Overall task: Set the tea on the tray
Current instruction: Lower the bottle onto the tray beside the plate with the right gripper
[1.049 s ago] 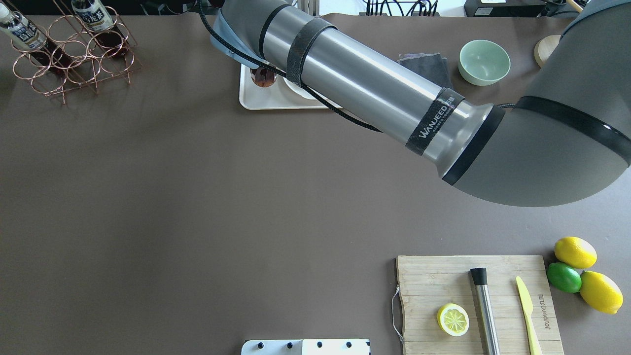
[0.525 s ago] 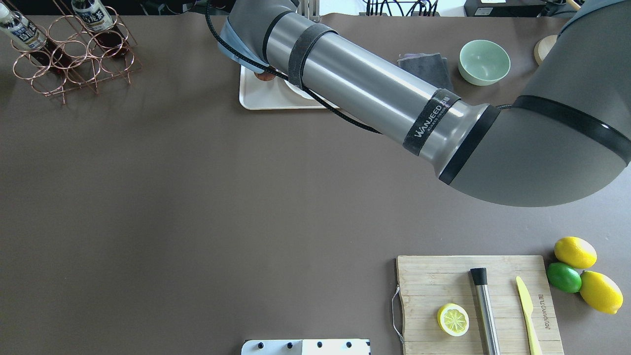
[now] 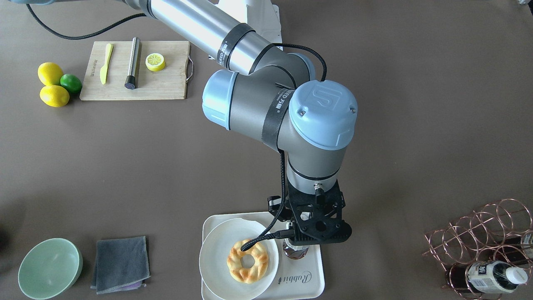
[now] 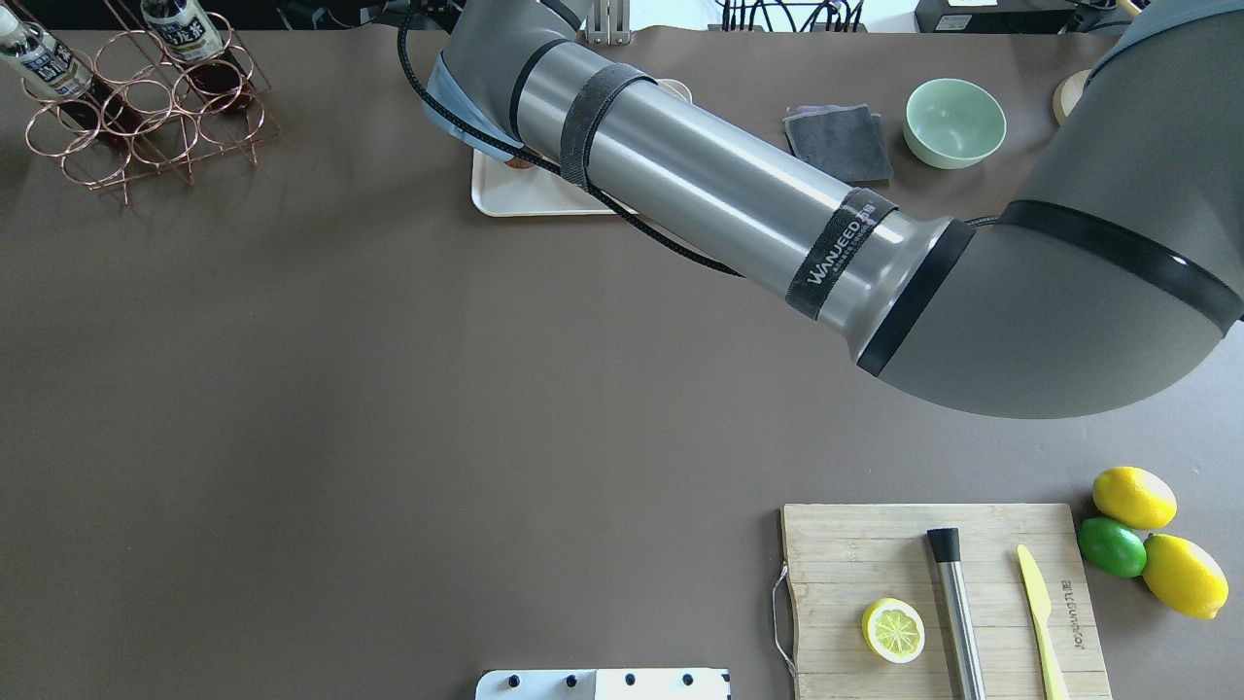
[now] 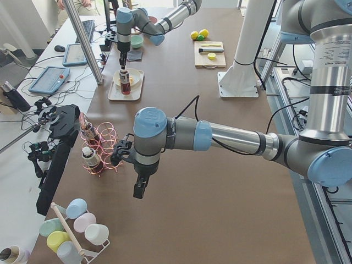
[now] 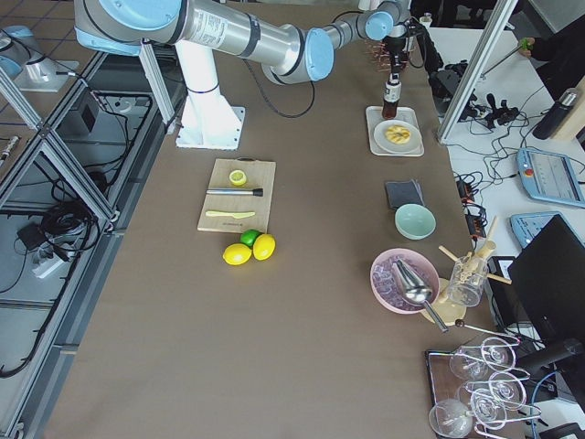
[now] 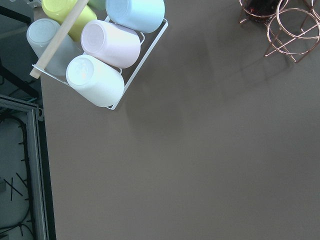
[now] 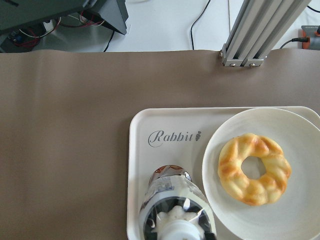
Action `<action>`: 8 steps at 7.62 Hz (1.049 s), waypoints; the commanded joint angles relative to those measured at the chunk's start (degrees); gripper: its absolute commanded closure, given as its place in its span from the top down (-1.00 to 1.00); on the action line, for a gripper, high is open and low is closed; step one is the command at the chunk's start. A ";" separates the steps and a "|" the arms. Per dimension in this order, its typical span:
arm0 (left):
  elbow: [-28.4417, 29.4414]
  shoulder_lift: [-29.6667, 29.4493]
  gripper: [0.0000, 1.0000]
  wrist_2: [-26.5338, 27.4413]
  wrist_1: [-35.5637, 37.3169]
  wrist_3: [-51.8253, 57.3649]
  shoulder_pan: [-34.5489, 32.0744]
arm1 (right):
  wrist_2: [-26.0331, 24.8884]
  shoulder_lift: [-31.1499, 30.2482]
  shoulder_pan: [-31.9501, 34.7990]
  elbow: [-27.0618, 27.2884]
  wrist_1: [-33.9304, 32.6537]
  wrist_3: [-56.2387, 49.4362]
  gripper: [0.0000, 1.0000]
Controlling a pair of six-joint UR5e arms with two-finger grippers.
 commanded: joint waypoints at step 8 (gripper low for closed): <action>-0.04 -0.02 0.96 0.00 -0.13 -0.27 0.00 | -2.38 0.18 -0.95 -0.01 0.44 0.43 0.96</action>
